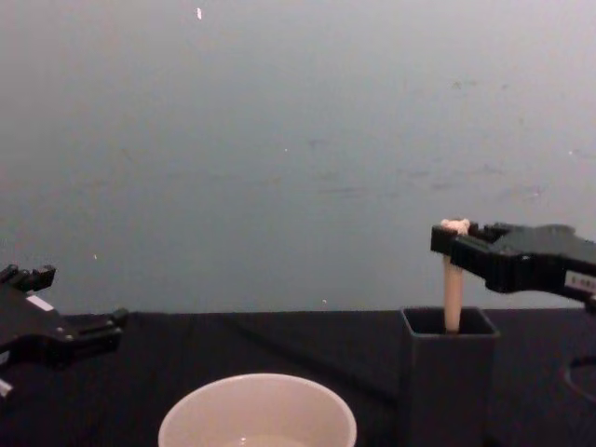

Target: Pick up the stirring spoon with one hand, stir inside the cup, then place it back in its original position.

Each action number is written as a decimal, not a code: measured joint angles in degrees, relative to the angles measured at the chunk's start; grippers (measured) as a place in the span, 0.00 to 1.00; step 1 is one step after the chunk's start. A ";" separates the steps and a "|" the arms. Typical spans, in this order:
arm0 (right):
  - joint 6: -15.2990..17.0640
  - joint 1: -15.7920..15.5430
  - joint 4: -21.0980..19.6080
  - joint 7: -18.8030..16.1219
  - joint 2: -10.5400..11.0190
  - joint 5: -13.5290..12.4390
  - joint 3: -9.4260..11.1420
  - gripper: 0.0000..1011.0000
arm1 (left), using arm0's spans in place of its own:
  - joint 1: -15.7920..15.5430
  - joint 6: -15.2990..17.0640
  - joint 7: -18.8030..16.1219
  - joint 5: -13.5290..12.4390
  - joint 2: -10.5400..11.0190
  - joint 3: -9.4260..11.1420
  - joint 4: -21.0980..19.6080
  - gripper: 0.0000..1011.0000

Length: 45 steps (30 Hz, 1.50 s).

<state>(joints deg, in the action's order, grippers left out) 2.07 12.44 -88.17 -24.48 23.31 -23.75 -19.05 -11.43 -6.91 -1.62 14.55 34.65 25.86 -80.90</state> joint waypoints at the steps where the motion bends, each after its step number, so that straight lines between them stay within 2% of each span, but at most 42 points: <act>1: 0.00 -0.04 -0.19 0.01 0.05 -0.12 0.07 0.21 | 0.00 0.00 0.00 0.00 0.00 0.00 0.00 0.99; 13: -0.54 -0.50 -3.69 0.42 0.84 -2.44 1.51 0.21 | 0.00 0.00 0.00 0.00 0.00 0.00 0.00 0.99; 22: -1.37 0.01 -5.32 0.43 1.05 -3.75 1.83 0.21 | 0.00 0.00 0.00 0.00 0.00 0.00 0.00 0.99; 38: -2.67 2.20 -6.16 0.92 0.20 -4.73 1.70 0.21 | 0.00 0.00 0.00 0.00 0.00 0.00 0.00 0.99; 45: -2.85 3.64 -6.25 0.70 -0.62 -4.93 0.58 0.21 | 0.00 0.00 0.00 0.00 0.00 0.00 0.00 0.99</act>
<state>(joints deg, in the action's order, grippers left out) -0.78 16.08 -94.42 -23.78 22.69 -28.68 -18.47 -11.43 -6.91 -1.62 14.55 34.65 25.86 -80.90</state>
